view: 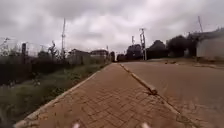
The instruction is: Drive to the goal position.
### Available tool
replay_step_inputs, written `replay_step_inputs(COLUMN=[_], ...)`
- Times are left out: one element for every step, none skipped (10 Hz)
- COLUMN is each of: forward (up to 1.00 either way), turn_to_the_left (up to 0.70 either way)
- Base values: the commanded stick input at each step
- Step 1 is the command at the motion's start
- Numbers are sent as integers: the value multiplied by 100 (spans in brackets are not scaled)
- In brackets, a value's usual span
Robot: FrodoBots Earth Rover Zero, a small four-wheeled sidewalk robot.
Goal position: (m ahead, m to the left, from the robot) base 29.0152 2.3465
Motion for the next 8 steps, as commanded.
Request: replay_step_inputs(forward=[70, 70, 70, 70, 70, 70, 70, 70], turn_to_the_left=[0, 0, 0, 0, 0, 0, 0, 0])
